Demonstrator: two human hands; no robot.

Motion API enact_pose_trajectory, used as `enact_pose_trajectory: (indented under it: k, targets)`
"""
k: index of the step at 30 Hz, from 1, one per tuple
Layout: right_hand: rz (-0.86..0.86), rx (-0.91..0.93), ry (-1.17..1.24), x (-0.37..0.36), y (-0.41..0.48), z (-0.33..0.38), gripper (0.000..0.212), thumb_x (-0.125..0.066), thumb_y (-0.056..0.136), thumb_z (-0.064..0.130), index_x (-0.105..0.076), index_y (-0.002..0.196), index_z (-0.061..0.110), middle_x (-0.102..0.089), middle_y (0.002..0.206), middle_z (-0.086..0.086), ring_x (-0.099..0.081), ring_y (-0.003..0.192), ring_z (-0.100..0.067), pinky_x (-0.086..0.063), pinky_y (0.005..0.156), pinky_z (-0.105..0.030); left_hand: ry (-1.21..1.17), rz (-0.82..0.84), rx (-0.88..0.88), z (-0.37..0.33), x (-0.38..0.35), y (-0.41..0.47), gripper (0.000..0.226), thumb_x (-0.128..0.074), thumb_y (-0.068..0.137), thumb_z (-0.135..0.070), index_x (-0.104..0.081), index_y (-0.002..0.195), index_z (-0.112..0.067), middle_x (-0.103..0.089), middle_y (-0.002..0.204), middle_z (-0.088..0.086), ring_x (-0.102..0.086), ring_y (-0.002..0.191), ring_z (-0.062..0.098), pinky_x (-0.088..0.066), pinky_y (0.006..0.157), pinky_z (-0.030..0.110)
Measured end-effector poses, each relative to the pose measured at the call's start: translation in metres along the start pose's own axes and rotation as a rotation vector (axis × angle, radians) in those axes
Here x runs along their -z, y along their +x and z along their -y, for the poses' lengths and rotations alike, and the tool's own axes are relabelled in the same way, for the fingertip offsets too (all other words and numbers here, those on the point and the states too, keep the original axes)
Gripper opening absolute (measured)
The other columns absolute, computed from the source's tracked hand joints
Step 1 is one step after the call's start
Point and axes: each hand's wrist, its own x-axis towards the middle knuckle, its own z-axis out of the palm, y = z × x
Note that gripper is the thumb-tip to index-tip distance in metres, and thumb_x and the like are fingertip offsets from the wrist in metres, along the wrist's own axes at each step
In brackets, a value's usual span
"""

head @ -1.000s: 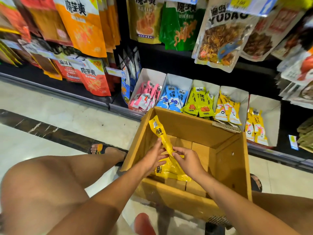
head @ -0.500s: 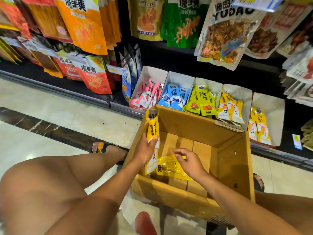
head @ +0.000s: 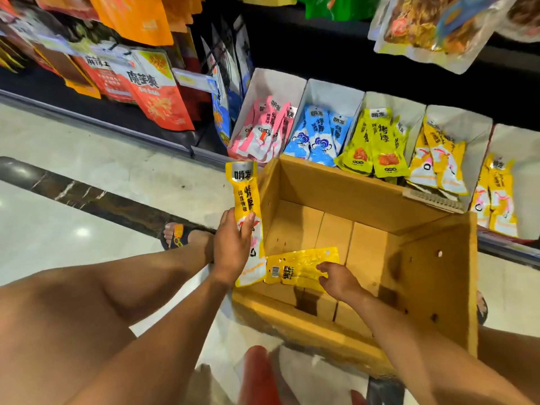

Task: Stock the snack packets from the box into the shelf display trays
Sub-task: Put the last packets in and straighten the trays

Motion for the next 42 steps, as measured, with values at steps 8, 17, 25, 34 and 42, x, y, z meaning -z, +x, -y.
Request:
enact_pose_trajectory:
  k: [8,17,25,34,42]
  targets:
    - [0.114,-0.01,-0.107,-0.024,0.047,0.0,0.055,-0.059,0.095,0.022,-0.045,0.148,0.016,-0.052,0.147,-0.007,-0.05,0.133,-0.026,-0.042,0.107,-0.029,-0.067,-0.019,0.106,0.016,-0.011,0.006,0.045,-0.046,0.098,-0.064,-0.055,0.118,-0.024,-0.071,0.107,-0.002,-0.069,0.098,0.017,-0.056,0.088,0.043]
    - [0.003,-0.005,-0.308,-0.038,0.061,-0.003,0.027,-0.061,0.088,0.024,-0.064,0.114,0.029,-0.068,0.116,-0.001,-0.063,0.11,-0.026,-0.053,0.086,-0.033,-0.316,0.053,0.286,0.023,-0.018,0.014,0.024,-0.058,0.099,-0.04,-0.054,0.099,-0.017,-0.07,0.078,-0.016,-0.069,0.081,-0.004,-0.052,0.078,0.021]
    - [0.09,0.013,-0.156,-0.054,0.053,-0.012,0.039,-0.063,0.088,0.022,-0.06,0.126,0.033,-0.066,0.124,0.0,-0.061,0.115,-0.025,-0.052,0.09,-0.033,-0.162,0.008,0.11,0.018,-0.015,0.004,0.043,-0.046,0.098,-0.067,-0.059,0.115,-0.03,-0.073,0.108,-0.01,-0.07,0.102,0.006,-0.059,0.09,0.046]
    - [0.087,0.009,0.024,-0.043,0.04,-0.015,0.011,-0.069,0.091,0.019,-0.077,0.097,0.024,-0.071,0.113,0.0,-0.065,0.103,-0.02,-0.042,0.079,-0.021,-0.064,0.003,0.127,0.014,-0.013,0.006,0.041,-0.046,0.098,-0.067,-0.057,0.113,-0.031,-0.073,0.103,-0.009,-0.071,0.094,0.008,-0.06,0.086,0.048]
    - [-0.086,0.029,0.155,0.023,0.01,-0.005,0.012,-0.071,0.09,0.011,-0.079,0.097,0.014,-0.074,0.107,-0.003,-0.067,0.102,-0.022,-0.05,0.088,-0.03,0.041,0.008,0.062,0.003,-0.005,-0.002,0.045,-0.04,0.1,-0.067,-0.057,0.119,-0.031,-0.071,0.11,-0.005,-0.069,0.098,0.015,-0.058,0.088,0.046]
